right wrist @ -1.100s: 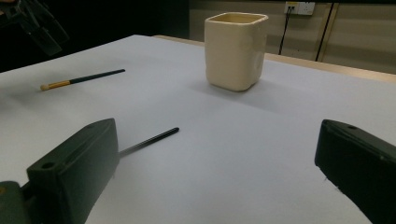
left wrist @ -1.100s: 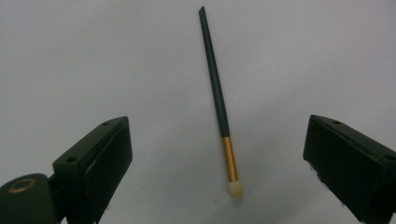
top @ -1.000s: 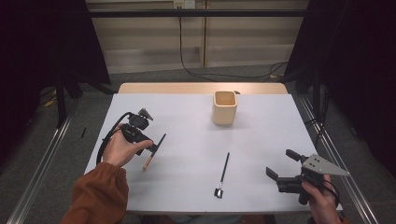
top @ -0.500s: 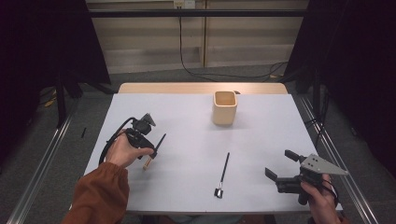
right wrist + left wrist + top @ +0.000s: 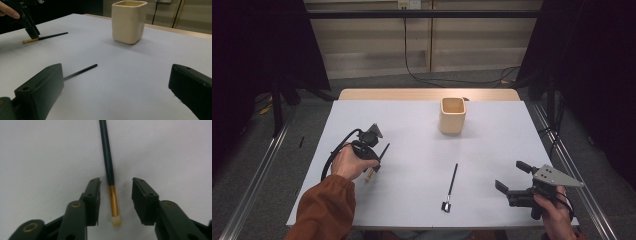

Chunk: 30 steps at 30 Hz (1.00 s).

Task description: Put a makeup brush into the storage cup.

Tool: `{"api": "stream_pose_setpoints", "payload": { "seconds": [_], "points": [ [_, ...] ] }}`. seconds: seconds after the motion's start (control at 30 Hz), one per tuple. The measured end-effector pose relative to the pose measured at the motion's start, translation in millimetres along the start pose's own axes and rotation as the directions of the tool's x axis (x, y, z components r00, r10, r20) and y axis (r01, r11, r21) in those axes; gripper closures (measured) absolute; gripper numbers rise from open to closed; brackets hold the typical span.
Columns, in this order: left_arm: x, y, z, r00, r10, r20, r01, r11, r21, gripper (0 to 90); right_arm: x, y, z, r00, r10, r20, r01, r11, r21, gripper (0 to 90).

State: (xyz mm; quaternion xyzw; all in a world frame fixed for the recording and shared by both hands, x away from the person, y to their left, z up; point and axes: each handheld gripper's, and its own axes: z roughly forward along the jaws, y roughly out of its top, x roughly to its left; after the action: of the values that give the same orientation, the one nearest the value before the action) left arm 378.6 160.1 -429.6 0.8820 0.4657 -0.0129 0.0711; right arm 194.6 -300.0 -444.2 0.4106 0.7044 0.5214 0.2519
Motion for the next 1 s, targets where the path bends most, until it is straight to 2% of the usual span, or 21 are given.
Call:
{"api": "stream_pose_setpoints", "payload": {
  "seconds": [0.07, 0.17, 0.27, 0.4, 0.5, 0.6, 0.93, 1.0],
  "points": [
    [0.5, 0.8, 1.4, 0.9999, -0.004, -0.012, 0.004, 1.0000, -0.004, 63.6, 0.5, -0.1, -0.3, 1.0000, -0.002, -0.001, 0.002, 1.000, 0.001, 0.0],
    [1.8, 1.7, 3.2, 1.0000, 0.002, 0.003, -0.002, 1.0000, 0.004, 65.2, 0.9, -0.2, -0.2, 1.0000, -0.009, -0.002, 0.009, 1.000, 0.004, 0.0],
    [1.7, 2.2, 5.0, 0.9999, 0.013, -0.008, -0.013, 0.9997, 0.019, 66.0, 1.1, -0.3, -0.4, 1.0000, -0.009, -0.001, 0.009, 1.000, 0.003, 0.0],
    [1.5, 3.5, 8.5, 0.9998, 0.018, 0.001, -0.018, 0.9995, 0.026, 69.3, 0.9, -0.3, -0.6, 0.9999, -0.012, 0.002, 0.012, 1.000, 0.005, 0.0],
    [-0.6, 4.0, 11.2, 0.9995, 0.028, -0.015, -0.027, 0.9989, 0.038, 72.3, 1.3, -0.4, -0.8, 0.9999, -0.013, 0.002, 0.013, 1.000, 0.005, 0.0],
    [0.6, 4.0, 11.9, 0.9996, 0.019, -0.020, -0.018, 0.9992, 0.037, 77.2, 1.3, -0.5, -1.2, 0.9999, -0.014, 0.002, 0.014, 1.000, 0.006, 0.0],
    [-0.8, 3.9, 13.6, 0.9991, 0.011, -0.042, -0.009, 0.9994, 0.033, 79.5, 1.8, -0.5, -1.6, 0.9999, -0.015, 0.000, 0.015, 1.000, 0.008, 0.0],
    [1.9, 3.3, 13.7, 0.9995, 0.005, -0.030, -0.004, 0.9996, 0.029, 83.3, 1.8, -0.6, -1.6, 0.9999, -0.015, 0.000, 0.015, 1.000, 0.009, 0.0]
  ]
}}
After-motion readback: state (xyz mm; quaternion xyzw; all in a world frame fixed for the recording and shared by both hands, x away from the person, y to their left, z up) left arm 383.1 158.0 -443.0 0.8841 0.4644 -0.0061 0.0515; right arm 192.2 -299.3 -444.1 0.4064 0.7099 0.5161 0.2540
